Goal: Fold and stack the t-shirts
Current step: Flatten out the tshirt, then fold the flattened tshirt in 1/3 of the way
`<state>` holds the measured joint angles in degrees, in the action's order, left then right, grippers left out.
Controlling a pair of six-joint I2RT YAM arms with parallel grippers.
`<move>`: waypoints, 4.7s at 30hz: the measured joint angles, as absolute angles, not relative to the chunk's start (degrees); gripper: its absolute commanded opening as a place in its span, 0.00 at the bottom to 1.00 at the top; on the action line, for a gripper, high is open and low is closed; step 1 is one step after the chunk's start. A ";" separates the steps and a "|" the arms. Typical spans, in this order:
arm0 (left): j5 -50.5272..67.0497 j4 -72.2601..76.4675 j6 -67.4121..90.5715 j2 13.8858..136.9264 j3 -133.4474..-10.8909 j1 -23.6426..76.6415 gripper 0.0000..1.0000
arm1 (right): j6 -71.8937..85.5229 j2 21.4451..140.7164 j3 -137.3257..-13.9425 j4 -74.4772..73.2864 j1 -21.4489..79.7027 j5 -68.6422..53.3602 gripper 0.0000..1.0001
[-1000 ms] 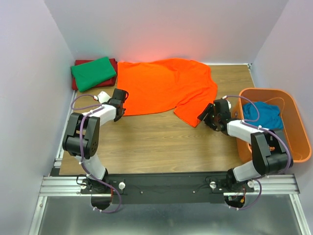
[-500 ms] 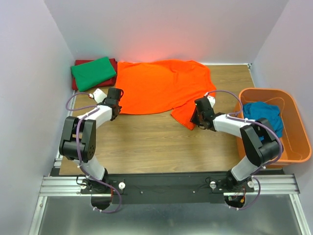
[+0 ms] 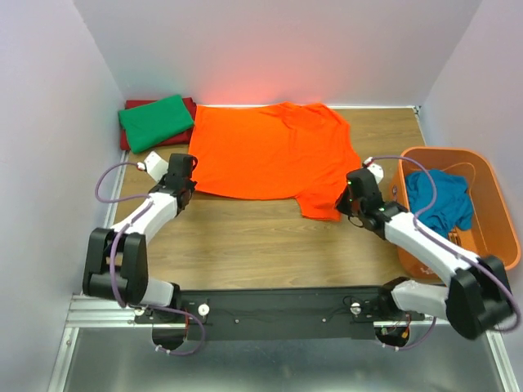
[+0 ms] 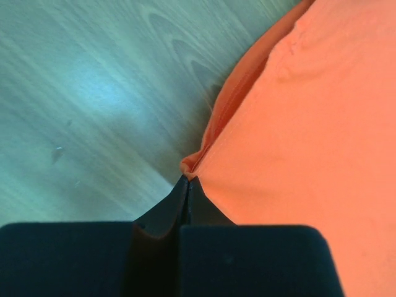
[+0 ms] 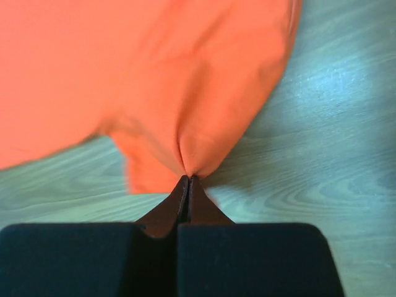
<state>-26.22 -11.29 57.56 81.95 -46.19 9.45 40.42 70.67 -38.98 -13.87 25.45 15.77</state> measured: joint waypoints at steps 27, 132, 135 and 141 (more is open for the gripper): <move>-27.46 -14.55 56.88 49.80 -32.08 6.81 0.00 | 45.74 45.60 -39.27 -33.58 25.52 5.28 0.01; -19.66 -8.16 55.53 104.16 -65.58 2.09 0.00 | 27.29 108.25 -83.85 -21.43 13.37 4.49 0.01; -19.66 -8.16 55.53 104.16 -65.58 1.69 0.00 | 26.87 109.10 -84.53 -21.41 13.37 4.43 0.01; -19.44 -8.03 55.46 104.16 -65.58 1.17 0.16 | 26.74 111.33 -86.35 -21.41 13.37 4.54 0.23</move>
